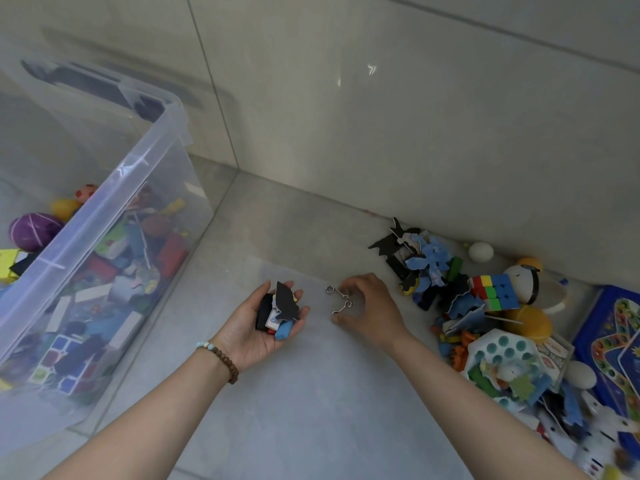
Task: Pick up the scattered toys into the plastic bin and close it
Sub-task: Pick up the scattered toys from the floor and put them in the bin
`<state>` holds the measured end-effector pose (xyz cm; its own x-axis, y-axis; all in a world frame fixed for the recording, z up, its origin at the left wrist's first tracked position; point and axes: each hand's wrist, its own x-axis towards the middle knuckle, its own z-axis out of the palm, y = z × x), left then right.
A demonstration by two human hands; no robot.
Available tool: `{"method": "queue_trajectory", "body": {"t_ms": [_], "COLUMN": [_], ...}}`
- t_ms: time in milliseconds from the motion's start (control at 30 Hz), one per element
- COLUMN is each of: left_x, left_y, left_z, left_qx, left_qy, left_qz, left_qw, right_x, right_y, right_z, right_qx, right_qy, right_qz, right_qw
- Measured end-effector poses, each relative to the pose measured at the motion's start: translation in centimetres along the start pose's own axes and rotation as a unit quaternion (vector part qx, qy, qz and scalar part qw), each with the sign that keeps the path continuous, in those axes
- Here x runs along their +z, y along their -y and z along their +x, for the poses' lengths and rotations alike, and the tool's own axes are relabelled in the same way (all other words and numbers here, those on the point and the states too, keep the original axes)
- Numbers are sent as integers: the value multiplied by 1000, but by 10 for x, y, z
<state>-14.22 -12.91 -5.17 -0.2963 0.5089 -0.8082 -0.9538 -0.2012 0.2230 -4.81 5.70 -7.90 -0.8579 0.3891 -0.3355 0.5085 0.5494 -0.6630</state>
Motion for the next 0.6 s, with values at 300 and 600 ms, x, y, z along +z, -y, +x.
{"method": "queue_trajectory", "body": {"t_ms": [300,600], "left_x": [-4,-4], "left_y": [-1,4], "left_z": [-3,-3], "left_qx": [1,-12], "left_qy": [-4,6], "left_qz": [3,7], "left_qw": [1000,1000], "right_x": [7,7], "right_y": [-6,4], "right_z": [-9,-20], "right_qx": [-6,83], "right_qy": [-36,-117], "right_qz": [9,144], "right_qw": [999,979]}}
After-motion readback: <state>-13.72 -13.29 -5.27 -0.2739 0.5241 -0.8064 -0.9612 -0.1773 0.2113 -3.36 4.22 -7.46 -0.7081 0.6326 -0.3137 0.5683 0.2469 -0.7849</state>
